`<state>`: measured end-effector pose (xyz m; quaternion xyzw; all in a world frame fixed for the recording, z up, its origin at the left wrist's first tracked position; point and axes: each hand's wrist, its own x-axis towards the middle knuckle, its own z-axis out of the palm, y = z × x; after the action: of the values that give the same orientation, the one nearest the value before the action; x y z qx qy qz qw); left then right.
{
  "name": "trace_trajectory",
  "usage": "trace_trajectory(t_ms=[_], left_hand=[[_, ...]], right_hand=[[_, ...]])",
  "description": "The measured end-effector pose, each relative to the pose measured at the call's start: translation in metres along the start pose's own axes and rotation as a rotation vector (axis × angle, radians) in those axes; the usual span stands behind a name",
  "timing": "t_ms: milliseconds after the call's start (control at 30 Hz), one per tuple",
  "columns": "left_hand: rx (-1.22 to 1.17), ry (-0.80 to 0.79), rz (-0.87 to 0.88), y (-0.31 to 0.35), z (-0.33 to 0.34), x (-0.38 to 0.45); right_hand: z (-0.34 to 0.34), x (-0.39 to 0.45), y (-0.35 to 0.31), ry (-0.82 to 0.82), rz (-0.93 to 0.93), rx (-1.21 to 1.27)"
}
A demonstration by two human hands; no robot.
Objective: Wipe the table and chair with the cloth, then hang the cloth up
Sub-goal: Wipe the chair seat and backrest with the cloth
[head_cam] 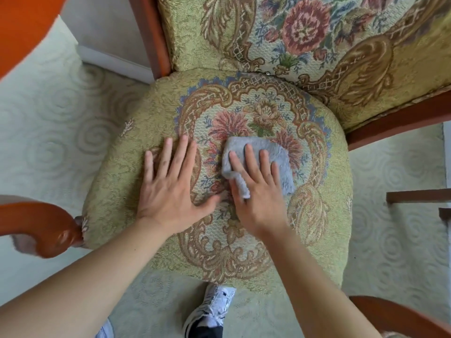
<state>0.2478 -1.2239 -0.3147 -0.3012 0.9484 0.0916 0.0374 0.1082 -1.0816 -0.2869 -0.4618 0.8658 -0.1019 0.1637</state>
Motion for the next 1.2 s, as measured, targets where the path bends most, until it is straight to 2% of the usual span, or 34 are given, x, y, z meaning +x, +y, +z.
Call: trace_trajectory(t_ms=[167, 267, 367, 467, 667, 833, 1033, 1200], left_hand=[[-0.015, -0.025, 0.026, -0.003, 0.000, -0.018], [-0.023, -0.033, 0.027, -0.002, 0.001, -0.024], [-0.036, -0.038, 0.034, -0.004, 0.001, -0.030], [-0.034, -0.049, 0.031, -0.004, -0.001, -0.032], [-0.061, -0.082, 0.039, -0.007, -0.002, -0.031], [-0.052, -0.093, 0.060, -0.008, -0.003, -0.027], [-0.048, -0.090, 0.059, -0.009, 0.001, -0.027], [-0.047, -0.082, 0.063, -0.010, 0.000, -0.027]], right_hand=[[-0.014, 0.109, -0.012, 0.012, 0.105, -0.026], [-0.017, 0.139, -0.021, -0.015, 0.096, -0.036], [-0.013, 0.120, -0.026, 0.010, -0.010, -0.066], [-0.004, 0.058, -0.025, -0.016, -0.156, -0.035], [0.020, -0.064, -0.017, -0.024, -0.114, -0.011], [0.000, -0.021, 0.011, -0.019, -0.091, -0.075], [-0.032, 0.080, 0.048, 0.082, 0.214, 0.020], [-0.027, 0.061, 0.044, 0.116, 0.199, 0.048]])
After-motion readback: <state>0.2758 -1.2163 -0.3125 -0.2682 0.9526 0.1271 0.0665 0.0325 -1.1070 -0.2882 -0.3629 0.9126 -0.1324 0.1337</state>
